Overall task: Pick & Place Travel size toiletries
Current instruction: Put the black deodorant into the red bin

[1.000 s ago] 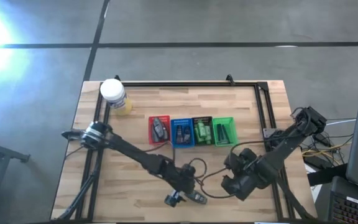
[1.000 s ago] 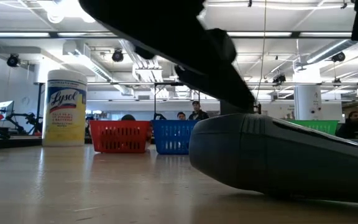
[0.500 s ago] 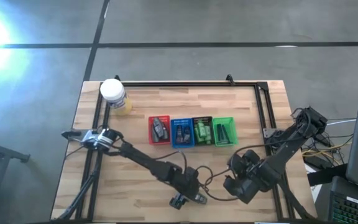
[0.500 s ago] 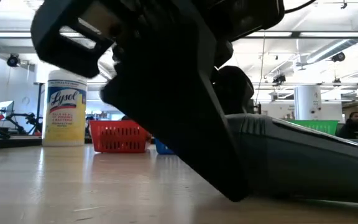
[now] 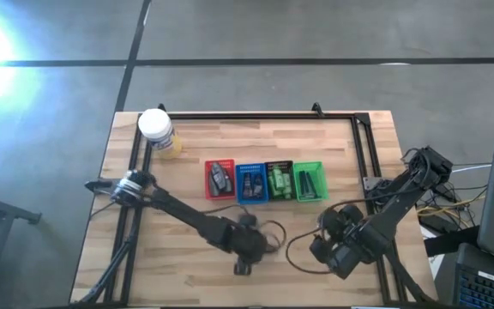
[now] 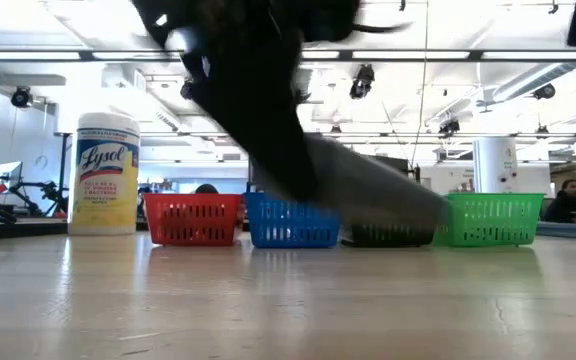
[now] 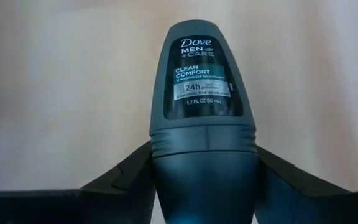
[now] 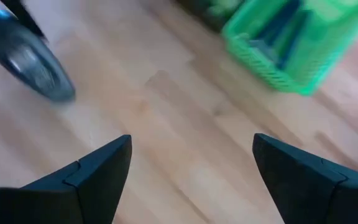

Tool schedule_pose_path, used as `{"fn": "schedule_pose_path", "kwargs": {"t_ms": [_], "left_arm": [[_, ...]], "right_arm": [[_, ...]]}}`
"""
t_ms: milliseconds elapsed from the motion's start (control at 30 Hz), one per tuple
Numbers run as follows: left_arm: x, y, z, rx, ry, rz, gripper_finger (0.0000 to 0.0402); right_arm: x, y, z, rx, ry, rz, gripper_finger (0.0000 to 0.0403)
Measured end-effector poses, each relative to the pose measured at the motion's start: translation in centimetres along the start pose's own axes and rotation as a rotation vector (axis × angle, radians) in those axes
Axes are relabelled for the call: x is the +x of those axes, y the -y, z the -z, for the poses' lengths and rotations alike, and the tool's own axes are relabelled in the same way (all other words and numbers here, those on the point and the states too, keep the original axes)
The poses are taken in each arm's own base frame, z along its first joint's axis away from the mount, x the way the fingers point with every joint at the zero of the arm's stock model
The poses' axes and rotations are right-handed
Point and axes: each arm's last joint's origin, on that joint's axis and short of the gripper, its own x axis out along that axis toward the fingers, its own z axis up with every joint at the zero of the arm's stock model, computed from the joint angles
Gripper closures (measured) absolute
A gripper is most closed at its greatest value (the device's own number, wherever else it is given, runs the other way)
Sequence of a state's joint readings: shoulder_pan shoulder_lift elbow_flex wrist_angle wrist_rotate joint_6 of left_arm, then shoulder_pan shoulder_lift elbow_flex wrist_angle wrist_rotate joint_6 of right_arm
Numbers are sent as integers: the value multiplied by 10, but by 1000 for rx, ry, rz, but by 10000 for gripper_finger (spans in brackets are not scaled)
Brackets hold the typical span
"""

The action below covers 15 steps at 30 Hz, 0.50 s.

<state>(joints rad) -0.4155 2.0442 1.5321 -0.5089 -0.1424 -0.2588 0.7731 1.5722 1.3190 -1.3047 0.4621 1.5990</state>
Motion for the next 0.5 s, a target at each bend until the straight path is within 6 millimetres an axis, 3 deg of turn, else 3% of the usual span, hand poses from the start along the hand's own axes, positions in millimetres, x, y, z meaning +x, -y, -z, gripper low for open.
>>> {"fn": "schedule_pose_path", "kwargs": {"t_ms": [133,267,333,400,500], "left_arm": [[-55,-8,19,-447,104,-260,199],[-104,-12,65,-1027,356,-430,199],[-116,-18,91,-1211,438,-470,199],[-118,-29,111,-1266,426,-496,199],[-113,-52,122,-1339,410,-525,199]], "right_arm": [[-3,9,-3,82,49,48,67],[-7,15,-7,153,106,69,58],[-7,17,-8,178,137,73,54],[-6,17,-10,202,162,72,50],[-6,18,-12,221,184,70,49]]}}
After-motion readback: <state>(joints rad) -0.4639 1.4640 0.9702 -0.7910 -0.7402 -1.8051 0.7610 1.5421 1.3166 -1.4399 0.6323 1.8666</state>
